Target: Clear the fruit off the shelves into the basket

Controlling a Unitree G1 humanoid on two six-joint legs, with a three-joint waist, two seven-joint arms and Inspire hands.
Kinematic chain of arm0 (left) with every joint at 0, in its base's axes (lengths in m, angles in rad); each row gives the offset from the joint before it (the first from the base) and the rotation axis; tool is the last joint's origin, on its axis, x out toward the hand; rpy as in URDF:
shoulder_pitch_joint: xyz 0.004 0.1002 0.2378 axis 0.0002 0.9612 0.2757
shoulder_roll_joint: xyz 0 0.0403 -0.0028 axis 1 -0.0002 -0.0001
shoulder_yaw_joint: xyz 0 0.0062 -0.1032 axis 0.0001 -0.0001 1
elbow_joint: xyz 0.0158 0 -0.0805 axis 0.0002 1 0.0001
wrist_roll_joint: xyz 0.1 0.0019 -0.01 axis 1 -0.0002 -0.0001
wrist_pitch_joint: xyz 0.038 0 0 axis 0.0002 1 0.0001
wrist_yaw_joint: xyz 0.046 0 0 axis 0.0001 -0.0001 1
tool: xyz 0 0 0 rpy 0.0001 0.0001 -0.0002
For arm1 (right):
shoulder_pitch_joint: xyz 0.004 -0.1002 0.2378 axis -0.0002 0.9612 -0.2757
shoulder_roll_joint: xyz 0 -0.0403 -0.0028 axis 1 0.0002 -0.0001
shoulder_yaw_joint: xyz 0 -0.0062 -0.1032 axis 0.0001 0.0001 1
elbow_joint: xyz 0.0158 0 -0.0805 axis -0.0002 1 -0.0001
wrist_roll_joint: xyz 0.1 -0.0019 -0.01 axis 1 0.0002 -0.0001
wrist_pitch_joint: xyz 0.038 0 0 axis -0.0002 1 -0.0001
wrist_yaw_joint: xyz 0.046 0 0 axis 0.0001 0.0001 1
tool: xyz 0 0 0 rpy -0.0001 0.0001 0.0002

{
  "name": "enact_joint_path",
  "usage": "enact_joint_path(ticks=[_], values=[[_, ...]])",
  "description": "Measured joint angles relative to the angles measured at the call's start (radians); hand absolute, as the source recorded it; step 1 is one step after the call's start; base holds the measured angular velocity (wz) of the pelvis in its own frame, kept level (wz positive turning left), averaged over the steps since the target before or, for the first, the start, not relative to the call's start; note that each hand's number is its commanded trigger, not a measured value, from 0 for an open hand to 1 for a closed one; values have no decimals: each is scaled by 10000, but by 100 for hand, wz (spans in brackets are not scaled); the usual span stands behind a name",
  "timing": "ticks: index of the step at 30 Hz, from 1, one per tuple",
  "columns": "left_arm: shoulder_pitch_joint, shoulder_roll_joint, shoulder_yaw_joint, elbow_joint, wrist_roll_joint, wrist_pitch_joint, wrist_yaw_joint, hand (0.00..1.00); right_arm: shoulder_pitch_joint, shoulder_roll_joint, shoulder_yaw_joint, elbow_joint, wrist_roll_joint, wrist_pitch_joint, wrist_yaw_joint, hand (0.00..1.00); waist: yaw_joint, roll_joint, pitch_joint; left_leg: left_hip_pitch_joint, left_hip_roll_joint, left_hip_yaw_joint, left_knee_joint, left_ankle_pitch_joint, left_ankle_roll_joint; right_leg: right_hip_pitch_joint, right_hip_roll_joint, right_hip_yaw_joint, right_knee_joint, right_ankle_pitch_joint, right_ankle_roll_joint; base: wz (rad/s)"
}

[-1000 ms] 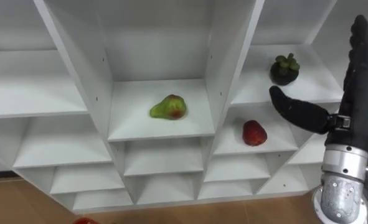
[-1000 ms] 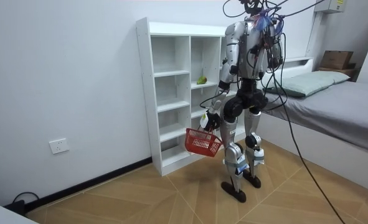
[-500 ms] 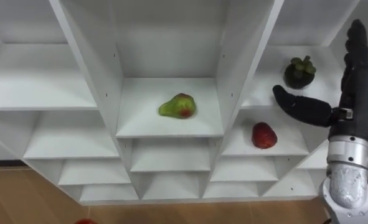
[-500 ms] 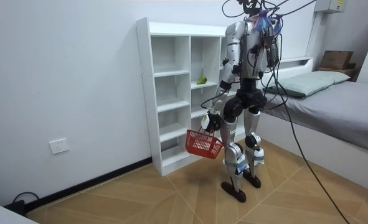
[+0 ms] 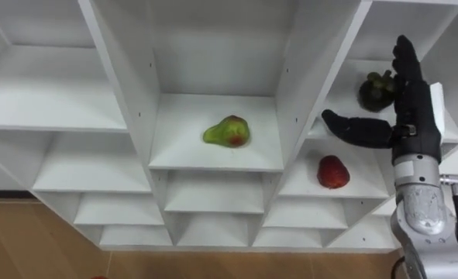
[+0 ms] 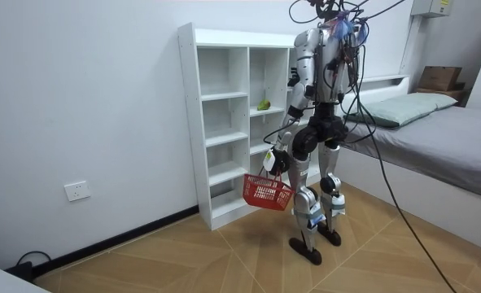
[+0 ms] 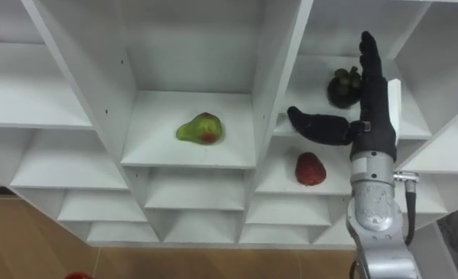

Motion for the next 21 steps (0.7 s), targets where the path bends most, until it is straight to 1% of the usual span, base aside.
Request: enact_joint_path(ticks=[2, 5, 8, 12, 17, 21], values=[[3, 0, 12, 0, 0, 1, -61, 100, -37, 0, -221, 85, 1, 96, -4, 0, 24, 3, -1, 0, 0, -3, 0, 1, 1, -1, -1, 4, -3, 0, 0, 0], [12, 0, 12, 0, 0, 3, -73, 100, -38, 0, -299, 94, 2, 158, -10, 0, 20, 3, -1, 0, 0, -3, 0, 2, -2, -2, 3, 9, -6, 0, 0, 0], [3, -1, 13, -3, 18, 2, -73, 100, -70, 0, -316, 96, -10, 159, -21, 0, 14, 7, -1, -4, -3, -5, -2, 6, -6, -1, 5, 10, -7, 0, 0, 0], [-18, -6, 15, -24, 394, -4, -76, 100, -258, 0, -415, 96, -29, 159, -74, 0, 19, 8, -1, -3, -4, -4, -2, 7, -7, -1, 7, 16, -6, 0, 0, 0], [46, -9, 14, -4, 411, 6, -135, 100, -413, -12, -615, 95, -41, 159, -268, 0, 52, 5, -2, -3, -7, -6, -7, 8, -7, 3, 8, 12, -5, 0, 0, 0], [114, -14, 13, -3, 658, 105, -145, 100, -413, -13, -616, 95, -41, 159, -289, 0, 59, 4, -2, -2, -7, -6, -8, 8, -7, 3, 8, 8, -5, 0, 0, 0]])
